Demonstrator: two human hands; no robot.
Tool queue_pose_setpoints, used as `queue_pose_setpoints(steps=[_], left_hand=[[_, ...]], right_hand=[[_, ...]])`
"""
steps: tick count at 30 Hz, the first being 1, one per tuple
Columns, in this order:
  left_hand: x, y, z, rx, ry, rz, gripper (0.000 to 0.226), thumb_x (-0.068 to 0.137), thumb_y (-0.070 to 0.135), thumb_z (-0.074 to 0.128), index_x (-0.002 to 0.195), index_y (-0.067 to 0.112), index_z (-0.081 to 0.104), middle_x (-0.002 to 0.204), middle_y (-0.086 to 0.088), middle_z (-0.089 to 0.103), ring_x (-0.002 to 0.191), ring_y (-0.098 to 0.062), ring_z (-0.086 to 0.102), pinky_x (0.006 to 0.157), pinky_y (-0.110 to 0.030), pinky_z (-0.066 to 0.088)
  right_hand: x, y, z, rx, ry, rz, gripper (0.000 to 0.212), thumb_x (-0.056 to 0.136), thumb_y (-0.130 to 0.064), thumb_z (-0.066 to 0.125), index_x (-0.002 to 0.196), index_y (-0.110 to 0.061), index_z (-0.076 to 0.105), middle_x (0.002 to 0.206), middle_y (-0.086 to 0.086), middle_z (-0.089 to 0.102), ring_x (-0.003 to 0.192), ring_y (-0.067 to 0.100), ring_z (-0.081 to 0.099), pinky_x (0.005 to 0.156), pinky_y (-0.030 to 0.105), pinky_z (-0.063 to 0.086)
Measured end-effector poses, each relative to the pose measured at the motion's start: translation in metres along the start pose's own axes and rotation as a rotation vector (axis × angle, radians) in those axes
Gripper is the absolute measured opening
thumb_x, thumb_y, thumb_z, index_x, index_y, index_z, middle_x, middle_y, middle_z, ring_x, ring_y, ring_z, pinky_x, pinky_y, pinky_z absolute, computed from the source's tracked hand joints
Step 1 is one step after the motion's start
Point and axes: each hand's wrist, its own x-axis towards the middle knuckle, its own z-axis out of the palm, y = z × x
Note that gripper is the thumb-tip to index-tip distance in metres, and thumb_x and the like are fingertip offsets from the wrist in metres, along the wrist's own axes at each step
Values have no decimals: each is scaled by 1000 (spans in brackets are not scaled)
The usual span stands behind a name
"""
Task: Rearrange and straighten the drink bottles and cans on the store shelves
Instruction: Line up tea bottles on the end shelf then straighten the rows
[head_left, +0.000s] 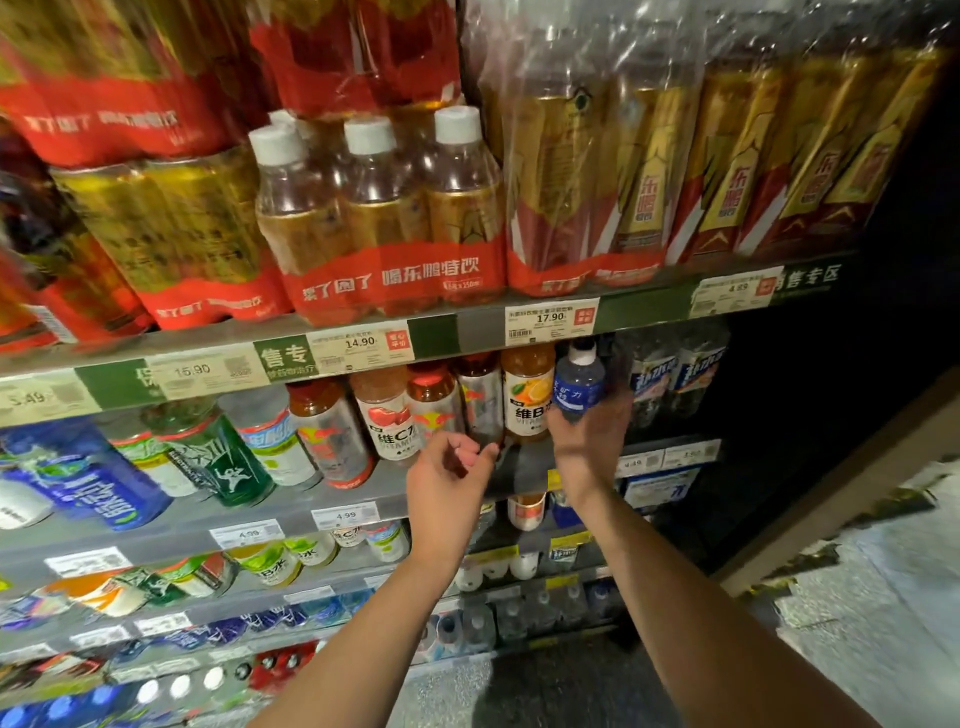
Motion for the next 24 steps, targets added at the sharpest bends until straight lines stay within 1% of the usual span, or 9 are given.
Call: queue_pose_setpoints(steps=[2, 5, 7, 10, 13, 15, 18, 21, 24], left_hand=[[0, -3, 0, -17, -27, -5, 21, 87, 16, 77, 76, 17, 59, 63, 3, 58, 58, -6, 53, 59, -19, 43], [-3, -4, 4, -65, -67, -30, 22, 88, 14, 75, 74, 18, 58, 62, 6, 56, 58, -4, 51, 60, -22, 42], [-5, -3, 8, -88, -99, -32, 21, 88, 14, 74, 73, 18, 59, 61, 6, 56, 58, -4, 51, 60, -23, 43], [-5, 0, 16, -99, -159, -22, 20, 87, 15, 76, 74, 17, 61, 58, 11, 53, 57, -4, 47, 57, -20, 40], [-6, 2, 31, -102, -183, -8, 17, 87, 15, 77, 77, 15, 63, 58, 13, 53, 56, -4, 48, 57, -19, 41], [-8, 6, 46, -94, -193, -22, 14, 87, 16, 77, 81, 15, 65, 57, 13, 54, 56, -3, 50, 58, -19, 43], [-12, 17, 76, -97, -205, -21, 12, 87, 16, 77, 82, 15, 66, 58, 9, 57, 56, -4, 52, 59, -20, 44], [-14, 27, 106, -84, -204, -6, 10, 87, 16, 77, 88, 14, 67, 66, 1, 62, 63, -5, 58, 64, -20, 46], [-10, 33, 136, -67, -188, 15, 16, 86, 19, 78, 99, 19, 68, 81, 2, 68, 76, -11, 65, 72, -25, 53]], right_hand=[[3, 3, 2, -213, -4, -23, 78, 70, -27, 77, 137, -3, 45, 130, 18, 53, 121, 32, 48, 106, 35, 41], [1, 6, 4, -389, -13, -81, 73, 69, -31, 79, 128, 3, 51, 124, 24, 56, 119, 42, 48, 107, 45, 37], [-4, 6, -1, -226, -100, -64, 69, 72, -40, 69, 126, -1, 50, 116, 15, 60, 110, 26, 57, 97, 37, 44], [-19, 3, -22, 85, -87, 38, 60, 71, -19, 79, 121, -18, 45, 102, -3, 67, 86, 6, 65, 71, 25, 49], [-19, -3, -54, 185, -17, 60, 70, 69, -15, 86, 123, -29, 44, 109, -13, 65, 95, -1, 65, 79, 17, 50], [-5, -1, -81, 218, 40, 47, 74, 69, -14, 86, 129, -28, 46, 115, -12, 65, 102, 4, 64, 85, 20, 51], [26, 8, -123, 222, 93, 92, 67, 71, -14, 85, 128, -27, 52, 111, -12, 66, 97, 4, 65, 83, 27, 53], [58, 21, -150, 195, 25, 111, 52, 75, -11, 83, 115, -28, 55, 102, -15, 66, 87, -6, 64, 79, 26, 52], [84, 30, -159, 262, -135, 183, 45, 78, -4, 76, 116, -14, 55, 108, 1, 64, 93, 8, 63, 80, 30, 53]])
